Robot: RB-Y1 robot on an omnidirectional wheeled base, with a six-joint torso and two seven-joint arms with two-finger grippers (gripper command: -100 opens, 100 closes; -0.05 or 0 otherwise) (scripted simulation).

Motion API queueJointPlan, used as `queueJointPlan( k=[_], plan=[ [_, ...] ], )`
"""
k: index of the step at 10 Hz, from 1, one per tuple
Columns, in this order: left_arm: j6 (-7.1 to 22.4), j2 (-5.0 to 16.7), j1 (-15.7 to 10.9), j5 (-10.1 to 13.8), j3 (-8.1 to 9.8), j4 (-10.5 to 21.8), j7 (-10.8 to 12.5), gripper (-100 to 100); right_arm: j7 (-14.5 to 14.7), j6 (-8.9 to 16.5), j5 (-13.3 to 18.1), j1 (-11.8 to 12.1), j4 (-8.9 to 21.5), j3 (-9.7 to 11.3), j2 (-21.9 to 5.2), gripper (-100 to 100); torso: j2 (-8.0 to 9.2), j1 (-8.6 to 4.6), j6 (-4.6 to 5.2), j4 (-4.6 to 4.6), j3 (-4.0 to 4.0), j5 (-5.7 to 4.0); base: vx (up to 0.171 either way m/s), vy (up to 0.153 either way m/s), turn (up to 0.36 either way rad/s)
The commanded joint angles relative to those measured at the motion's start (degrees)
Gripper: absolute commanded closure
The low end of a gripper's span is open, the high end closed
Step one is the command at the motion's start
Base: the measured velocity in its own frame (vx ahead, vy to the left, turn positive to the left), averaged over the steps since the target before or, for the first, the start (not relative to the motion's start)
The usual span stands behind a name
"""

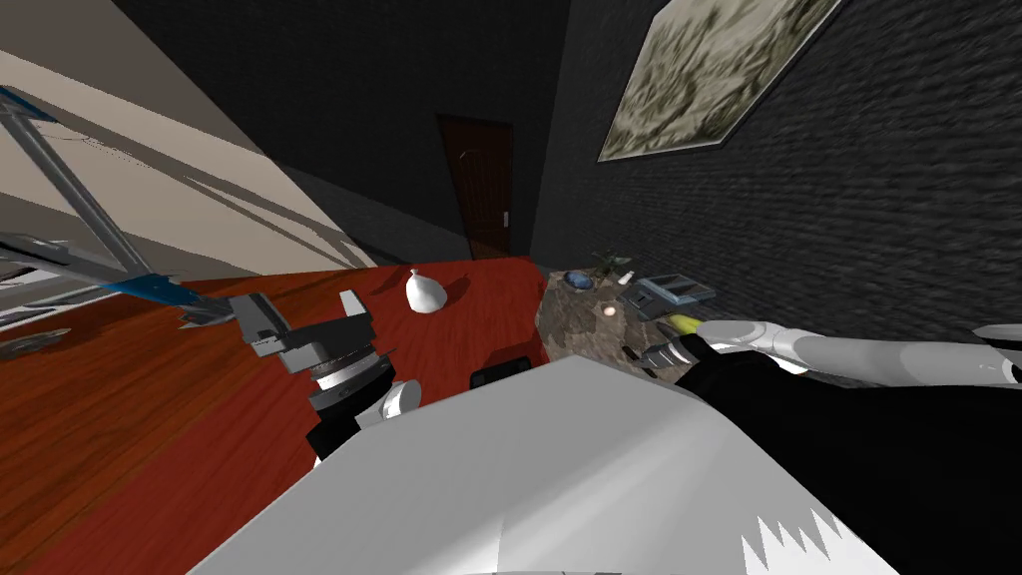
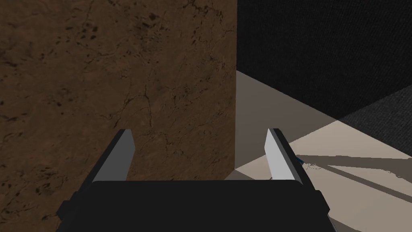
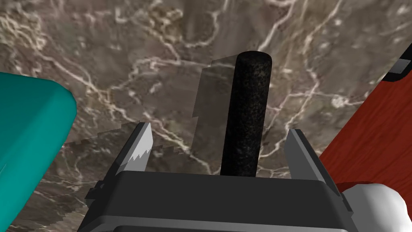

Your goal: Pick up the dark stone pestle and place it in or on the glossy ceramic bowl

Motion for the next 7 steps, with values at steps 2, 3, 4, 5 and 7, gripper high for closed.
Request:
queueJointPlan(
  k=[2, 3, 4, 5, 7],
  plan=[
    [0.0, 0.0, -0.01, 0.0, -0.01, 0.0, 0.0, 0, 0.48, -0.74, -4.03, -3.57, 4.78, 4.43, 1.37, -100, -0.02, 0.05, -0.06, -0.02, -0.03, 0.0, -0.151, 0.084, 0.425],
    [0.0, 0.0, 0.0, 0.0, 0.0, 0.0, 0.0, 0, 0.99, -1.54, -5.56, -6.34, 7.22, 6.79, 2.41, -100, -0.08, -0.06, 0.01, -0.02, -0.05, -0.01, -0.171, 0.075, 0.352],
    [0.0, 0.0, 0.0, 0.0, 0.0, 0.0, 0.0, 0, 0.99, -1.54, -7.2, -6.34, 8.79, 7.76, 2.41, -100, 0.01, -0.07, -0.01, -0.01, -0.01, -0.02, -0.154, 0.083, 0.335],
    [0.0, 0.0, 0.0, 0.0, 0.0, 0.0, 0.0, 0, 0.79, -1.73, -5.93, -6.51, 8.06, 7.17, 2.37, -100, -0.02, -0.07, 0.02, -0.01, -0.02, -0.01, -0.055, 0.032, 0.052],
    [0.0, 0.01, 0.03, 0.0, 0.02, 0.0, 0.0, 0, 0.82, -1.81, -6.09, -6.59, 8.27, 7.3, 2.39, 100, -0.43, -0.36, 0.07, -0.1, -0.25, -0.08, -0.008, 0.003, -0.006]
  ],
)
